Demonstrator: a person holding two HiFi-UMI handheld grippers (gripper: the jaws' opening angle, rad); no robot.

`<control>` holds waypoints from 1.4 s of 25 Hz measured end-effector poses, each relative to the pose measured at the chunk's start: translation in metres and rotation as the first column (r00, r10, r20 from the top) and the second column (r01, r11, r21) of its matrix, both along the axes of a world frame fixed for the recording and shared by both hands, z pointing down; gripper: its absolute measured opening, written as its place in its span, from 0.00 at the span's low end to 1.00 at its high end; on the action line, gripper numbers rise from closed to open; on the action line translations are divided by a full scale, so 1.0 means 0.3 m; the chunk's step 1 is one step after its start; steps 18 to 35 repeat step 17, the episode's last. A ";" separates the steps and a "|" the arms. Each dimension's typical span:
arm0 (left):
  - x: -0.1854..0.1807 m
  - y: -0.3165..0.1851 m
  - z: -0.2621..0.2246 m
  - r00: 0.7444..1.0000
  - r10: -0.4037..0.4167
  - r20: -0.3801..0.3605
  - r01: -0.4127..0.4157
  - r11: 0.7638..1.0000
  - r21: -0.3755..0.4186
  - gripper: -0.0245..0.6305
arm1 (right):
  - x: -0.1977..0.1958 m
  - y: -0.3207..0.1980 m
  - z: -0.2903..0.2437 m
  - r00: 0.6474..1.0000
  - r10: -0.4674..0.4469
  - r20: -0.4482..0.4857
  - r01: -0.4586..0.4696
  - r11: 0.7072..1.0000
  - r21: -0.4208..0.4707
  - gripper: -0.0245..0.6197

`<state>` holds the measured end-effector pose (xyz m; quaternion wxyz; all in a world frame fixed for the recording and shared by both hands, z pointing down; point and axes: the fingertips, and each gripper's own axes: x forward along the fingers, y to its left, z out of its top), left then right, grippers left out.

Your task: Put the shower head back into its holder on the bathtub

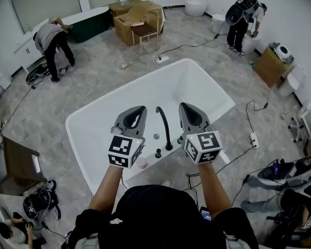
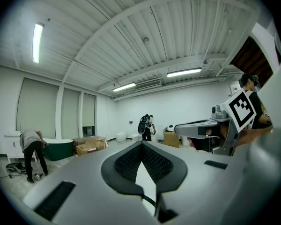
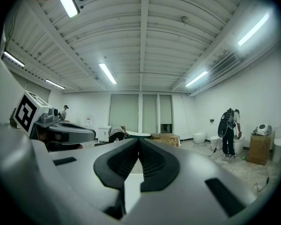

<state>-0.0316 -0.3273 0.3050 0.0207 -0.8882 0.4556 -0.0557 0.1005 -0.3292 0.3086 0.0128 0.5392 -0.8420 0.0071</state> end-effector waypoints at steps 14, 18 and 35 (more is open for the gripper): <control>0.002 0.005 0.006 1.000 0.012 0.001 -0.012 1.000 -0.002 0.06 | 0.003 0.006 0.013 1.000 0.015 0.000 -0.015 1.000 -0.011 0.07; 0.000 -0.001 0.005 1.000 0.013 0.001 -0.013 1.000 -0.001 0.06 | 0.004 0.000 0.015 1.000 0.017 0.002 -0.017 1.000 -0.014 0.07; 0.000 -0.001 0.005 1.000 0.013 0.001 -0.013 1.000 -0.001 0.06 | 0.004 0.000 0.015 1.000 0.017 0.002 -0.017 1.000 -0.014 0.07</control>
